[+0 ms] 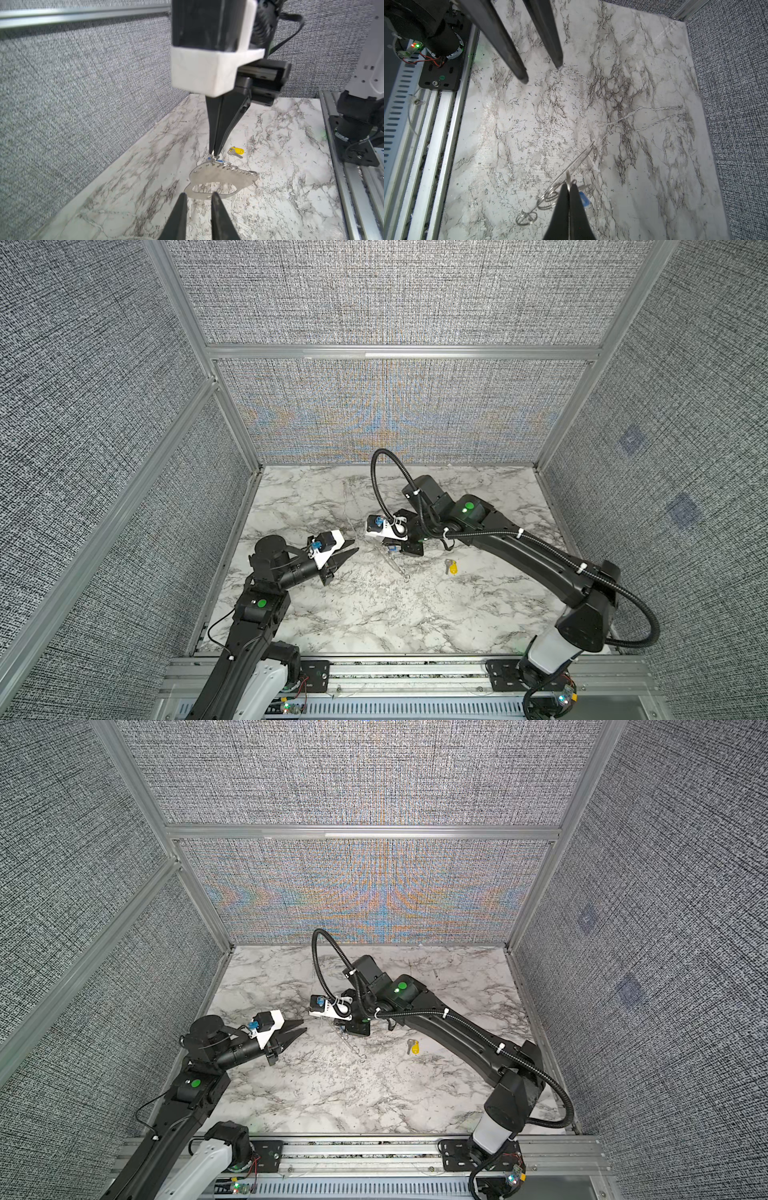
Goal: Remove the keys from the keyring
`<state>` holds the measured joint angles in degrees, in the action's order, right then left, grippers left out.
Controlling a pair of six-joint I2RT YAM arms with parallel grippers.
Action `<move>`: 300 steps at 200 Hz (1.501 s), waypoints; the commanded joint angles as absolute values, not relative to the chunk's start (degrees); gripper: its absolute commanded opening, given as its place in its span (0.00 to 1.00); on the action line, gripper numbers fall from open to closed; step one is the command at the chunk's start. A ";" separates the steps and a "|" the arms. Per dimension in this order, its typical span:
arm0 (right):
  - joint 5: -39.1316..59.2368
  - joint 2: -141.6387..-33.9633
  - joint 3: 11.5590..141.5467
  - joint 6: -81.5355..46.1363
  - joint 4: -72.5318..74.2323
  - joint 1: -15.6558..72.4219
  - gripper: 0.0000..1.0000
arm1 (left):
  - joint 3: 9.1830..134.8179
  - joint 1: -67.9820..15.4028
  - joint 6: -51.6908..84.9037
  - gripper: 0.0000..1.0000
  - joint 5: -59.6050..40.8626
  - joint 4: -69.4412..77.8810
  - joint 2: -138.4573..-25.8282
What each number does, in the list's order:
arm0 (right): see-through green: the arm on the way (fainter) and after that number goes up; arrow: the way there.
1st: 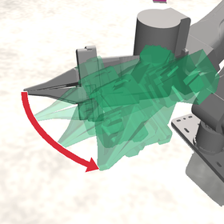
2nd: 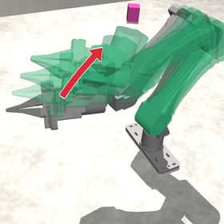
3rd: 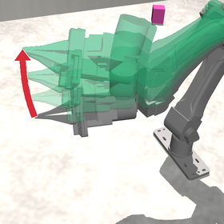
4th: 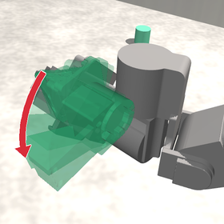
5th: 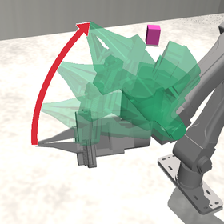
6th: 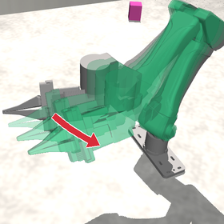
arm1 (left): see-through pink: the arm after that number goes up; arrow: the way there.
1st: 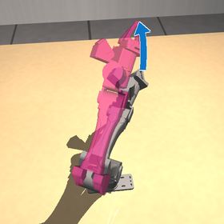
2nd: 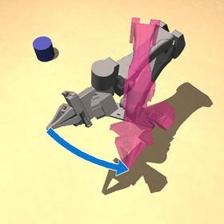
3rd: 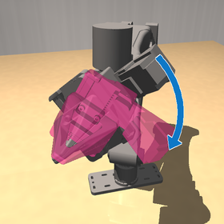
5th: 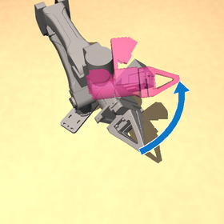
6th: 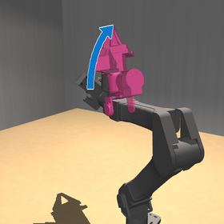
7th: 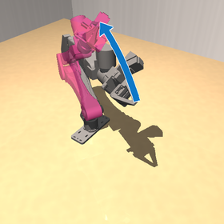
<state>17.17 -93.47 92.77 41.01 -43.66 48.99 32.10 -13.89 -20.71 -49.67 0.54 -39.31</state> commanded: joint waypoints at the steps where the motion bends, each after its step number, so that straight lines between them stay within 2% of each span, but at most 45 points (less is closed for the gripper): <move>1: 19.31 -91.41 90.74 42.68 -39.91 49.04 0.00 | 32.67 -15.29 -24.21 0.24 -52.18 1.93 -39.37; 75: 20.13 -88.67 88.20 41.68 -38.57 49.75 0.00 | 33.07 -24.02 -25.45 0.22 -46.46 2.58 -42.82; 102: 20.54 -88.54 87.60 40.81 -38.31 50.14 0.00 | 33.99 -26.20 -25.79 0.22 -38.45 1.20 -44.45; 135: 20.92 -88.06 86.34 40.06 -36.71 50.45 0.00 | 33.80 -27.06 -24.71 0.24 -36.03 2.58 -45.15; 300: 18.26 -86.56 84.29 37.91 -32.65 51.51 0.00 | 33.49 -30.42 -22.72 0.23 -34.88 4.31 -47.86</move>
<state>17.96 -86.87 84.38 37.78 -36.47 50.98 33.36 -30.09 -22.41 -35.97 4.29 -47.79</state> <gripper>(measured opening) 0.049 0.231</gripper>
